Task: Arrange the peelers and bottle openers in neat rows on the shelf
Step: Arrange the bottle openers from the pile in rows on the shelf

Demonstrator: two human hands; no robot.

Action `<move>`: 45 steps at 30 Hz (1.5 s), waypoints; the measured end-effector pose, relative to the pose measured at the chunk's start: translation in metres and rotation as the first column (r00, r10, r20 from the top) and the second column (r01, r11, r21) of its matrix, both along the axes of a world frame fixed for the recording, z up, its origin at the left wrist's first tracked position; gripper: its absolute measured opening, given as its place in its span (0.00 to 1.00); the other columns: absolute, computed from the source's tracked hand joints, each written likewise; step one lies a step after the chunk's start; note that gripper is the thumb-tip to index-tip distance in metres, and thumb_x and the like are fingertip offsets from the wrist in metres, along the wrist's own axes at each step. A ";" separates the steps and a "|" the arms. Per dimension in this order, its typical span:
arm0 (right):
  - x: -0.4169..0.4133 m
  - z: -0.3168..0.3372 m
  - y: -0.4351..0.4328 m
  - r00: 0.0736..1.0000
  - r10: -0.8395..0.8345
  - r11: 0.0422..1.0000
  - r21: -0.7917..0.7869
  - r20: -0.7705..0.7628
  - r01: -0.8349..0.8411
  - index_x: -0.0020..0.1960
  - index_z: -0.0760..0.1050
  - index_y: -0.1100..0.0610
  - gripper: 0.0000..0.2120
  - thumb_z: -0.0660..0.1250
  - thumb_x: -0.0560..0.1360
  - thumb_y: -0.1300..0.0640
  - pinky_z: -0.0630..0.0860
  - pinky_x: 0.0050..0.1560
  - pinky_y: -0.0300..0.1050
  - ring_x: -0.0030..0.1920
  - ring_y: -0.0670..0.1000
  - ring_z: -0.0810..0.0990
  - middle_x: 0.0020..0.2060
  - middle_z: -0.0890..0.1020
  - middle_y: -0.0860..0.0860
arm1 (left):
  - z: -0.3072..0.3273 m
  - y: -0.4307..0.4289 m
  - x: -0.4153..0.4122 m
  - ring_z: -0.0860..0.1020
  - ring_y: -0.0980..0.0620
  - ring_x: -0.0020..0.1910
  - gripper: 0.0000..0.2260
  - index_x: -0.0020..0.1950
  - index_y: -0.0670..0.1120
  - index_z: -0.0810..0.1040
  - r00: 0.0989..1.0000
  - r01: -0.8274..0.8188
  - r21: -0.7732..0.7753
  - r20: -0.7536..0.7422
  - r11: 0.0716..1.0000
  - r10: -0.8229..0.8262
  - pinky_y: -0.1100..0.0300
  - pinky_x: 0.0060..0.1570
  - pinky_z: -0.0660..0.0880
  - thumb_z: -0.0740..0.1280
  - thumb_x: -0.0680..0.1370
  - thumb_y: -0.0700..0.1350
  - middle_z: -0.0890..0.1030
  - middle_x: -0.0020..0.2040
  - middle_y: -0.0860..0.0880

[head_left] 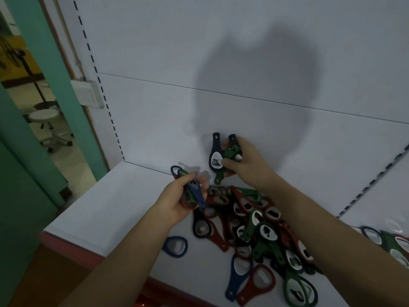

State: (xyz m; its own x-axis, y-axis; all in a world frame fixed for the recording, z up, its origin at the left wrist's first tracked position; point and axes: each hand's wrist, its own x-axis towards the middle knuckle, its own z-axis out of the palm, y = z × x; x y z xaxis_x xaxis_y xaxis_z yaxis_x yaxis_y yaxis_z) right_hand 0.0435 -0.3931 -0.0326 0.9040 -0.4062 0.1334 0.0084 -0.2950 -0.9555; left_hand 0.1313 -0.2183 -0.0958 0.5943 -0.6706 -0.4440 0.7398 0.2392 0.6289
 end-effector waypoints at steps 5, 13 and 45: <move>-0.027 0.023 -0.002 0.982 0.144 0.969 0.218 -0.123 -0.115 0.62 0.74 0.53 0.17 0.70 0.77 0.66 0.79 0.40 0.43 0.45 0.51 0.84 0.54 0.81 0.55 | 0.011 -0.019 -0.013 0.84 0.41 0.58 0.23 0.66 0.43 0.81 0.989 0.147 -0.158 0.015 0.976 -0.147 0.47 0.53 0.83 0.71 0.76 0.56 0.83 0.63 0.41; -0.079 0.026 -0.017 0.990 -0.001 0.998 -0.060 -0.140 -0.007 0.58 0.74 0.58 0.09 0.65 0.79 0.64 0.75 0.45 0.36 0.45 0.45 0.78 0.46 0.79 0.50 | 0.024 -0.057 -0.071 0.86 0.44 0.48 0.16 0.58 0.46 0.87 0.902 0.418 -0.133 0.180 0.898 -0.393 0.53 0.39 0.82 0.76 0.74 0.52 0.86 0.56 0.41; -0.523 -0.078 -0.248 0.818 -0.574 0.814 -0.076 0.039 0.575 0.47 0.79 0.54 0.06 0.68 0.80 0.62 0.76 0.33 0.39 0.30 0.48 0.78 0.31 0.82 0.51 | -0.025 -0.297 -0.411 0.85 0.42 0.43 0.18 0.60 0.36 0.80 0.868 0.497 -0.109 0.055 0.861 -0.494 0.51 0.39 0.83 0.68 0.71 0.35 0.84 0.48 0.38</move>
State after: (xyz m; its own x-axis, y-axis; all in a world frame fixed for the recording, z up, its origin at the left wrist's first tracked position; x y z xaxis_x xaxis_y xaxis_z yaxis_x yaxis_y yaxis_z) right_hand -0.4795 -0.6413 -0.1107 0.5071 -0.8386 0.1987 -0.1743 -0.3256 -0.9293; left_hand -0.2799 -0.5149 -0.1207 0.1799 -0.9248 -0.3353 0.7651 -0.0828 0.6386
